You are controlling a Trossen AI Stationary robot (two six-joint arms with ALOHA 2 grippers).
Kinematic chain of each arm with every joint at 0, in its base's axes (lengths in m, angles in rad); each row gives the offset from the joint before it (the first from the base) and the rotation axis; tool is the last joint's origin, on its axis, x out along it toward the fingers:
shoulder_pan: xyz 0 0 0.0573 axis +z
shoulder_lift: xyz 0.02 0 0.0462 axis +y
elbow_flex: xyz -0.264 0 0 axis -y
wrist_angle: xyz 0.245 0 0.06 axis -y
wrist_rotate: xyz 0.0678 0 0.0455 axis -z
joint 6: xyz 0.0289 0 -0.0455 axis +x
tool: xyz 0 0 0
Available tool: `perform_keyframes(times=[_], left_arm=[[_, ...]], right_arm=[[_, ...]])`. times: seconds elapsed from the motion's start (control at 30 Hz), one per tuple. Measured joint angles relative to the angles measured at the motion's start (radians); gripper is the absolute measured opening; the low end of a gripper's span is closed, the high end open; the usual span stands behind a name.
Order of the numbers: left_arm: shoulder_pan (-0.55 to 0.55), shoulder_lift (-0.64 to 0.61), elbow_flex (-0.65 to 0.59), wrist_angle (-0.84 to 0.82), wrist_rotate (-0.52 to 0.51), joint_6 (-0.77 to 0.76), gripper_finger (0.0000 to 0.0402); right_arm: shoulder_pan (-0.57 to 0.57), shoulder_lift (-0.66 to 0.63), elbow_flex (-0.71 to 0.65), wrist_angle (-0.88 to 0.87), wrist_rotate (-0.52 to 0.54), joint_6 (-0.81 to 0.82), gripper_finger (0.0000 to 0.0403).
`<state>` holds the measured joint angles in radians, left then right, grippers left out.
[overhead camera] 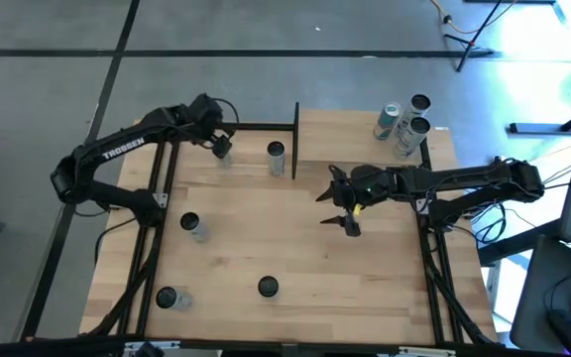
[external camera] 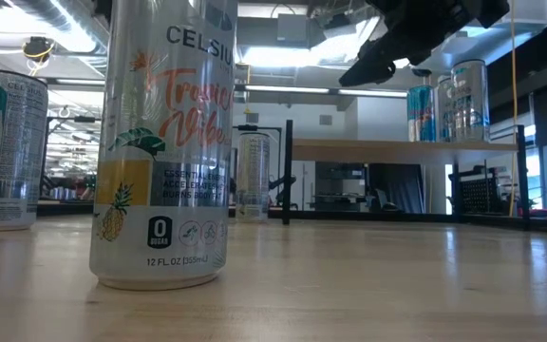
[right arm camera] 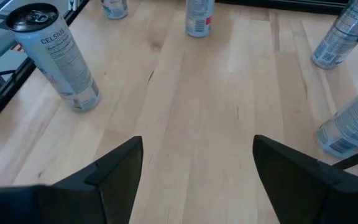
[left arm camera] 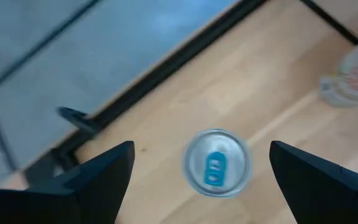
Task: Place canned beverage on shelf
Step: Put the blue soda can on the shelf aligned with the other blue soda can
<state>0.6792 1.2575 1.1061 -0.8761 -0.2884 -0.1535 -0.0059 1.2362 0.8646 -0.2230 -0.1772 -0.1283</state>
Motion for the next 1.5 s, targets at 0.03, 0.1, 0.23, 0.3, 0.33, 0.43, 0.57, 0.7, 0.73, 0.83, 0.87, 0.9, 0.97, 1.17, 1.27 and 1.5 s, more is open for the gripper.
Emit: perform_keyframes(times=[0.03,0.1,0.23,0.3,0.33,0.43,0.57,0.7,0.73,0.83,0.87,0.9,0.97,1.17,1.27,1.5], left_arm=[[0.011,0.000,0.000,0.001,0.027,0.000,0.0360],[0.026,0.003,0.000,0.001,0.071,-0.001,0.0360],[0.029,0.038,0.000,-0.010,0.089,-0.002,0.0360],[0.028,0.065,0.000,-0.010,0.093,0.000,0.0360],[0.027,0.079,0.000,-0.010,0.093,0.004,0.0360],[0.021,0.114,0.000,-0.011,0.087,0.006,0.0360],[0.030,0.155,0.000,-0.018,0.083,0.007,0.0360],[0.032,0.177,-0.001,-0.018,0.077,0.032,0.0360],[0.032,0.178,-0.001,-0.021,0.078,0.033,0.0360],[0.032,0.180,-0.001,-0.034,0.085,0.048,0.0355],[0.032,0.180,-0.001,-0.034,0.085,0.051,0.0352],[0.032,0.180,-0.001,-0.037,0.089,0.052,0.0348],[0.032,0.180,-0.001,-0.045,0.099,0.053,0.0336],[0.032,0.180,-0.001,-0.048,0.146,0.059,0.0292],[0.022,0.179,-0.001,-0.048,0.147,0.059,0.0263],[-0.038,0.174,0.000,-0.049,0.141,0.057,0.0196]], right_arm=[[0.000,0.000,0.000,0.000,0.000,-0.005,0.0289],[0.000,0.000,0.000,-0.001,0.000,-0.008,0.0289],[0.000,0.000,0.000,-0.002,0.000,-0.010,0.0289],[0.000,0.000,0.000,-0.002,0.000,-0.010,0.0289],[0.000,0.000,0.000,-0.001,0.000,-0.010,0.0289],[-0.001,0.000,0.000,-0.001,0.000,-0.010,0.0289],[-0.001,0.000,0.000,0.000,0.001,-0.016,0.0289],[-0.001,0.000,0.000,0.001,0.001,-0.033,0.0289],[-0.001,0.000,0.000,0.001,0.001,-0.033,0.0289],[-0.001,0.000,0.000,0.003,0.001,-0.034,0.0289],[-0.001,0.000,0.000,0.004,0.001,-0.034,0.0289],[-0.001,0.000,0.000,0.006,0.001,-0.034,0.0289],[-0.001,0.000,0.000,0.011,0.001,-0.034,0.0289],[-0.001,0.000,0.000,0.018,0.001,-0.037,0.0289],[-0.001,0.000,0.000,0.028,0.001,-0.037,0.0289],[-0.001,0.000,0.000,0.047,0.001,-0.045,0.0289]])
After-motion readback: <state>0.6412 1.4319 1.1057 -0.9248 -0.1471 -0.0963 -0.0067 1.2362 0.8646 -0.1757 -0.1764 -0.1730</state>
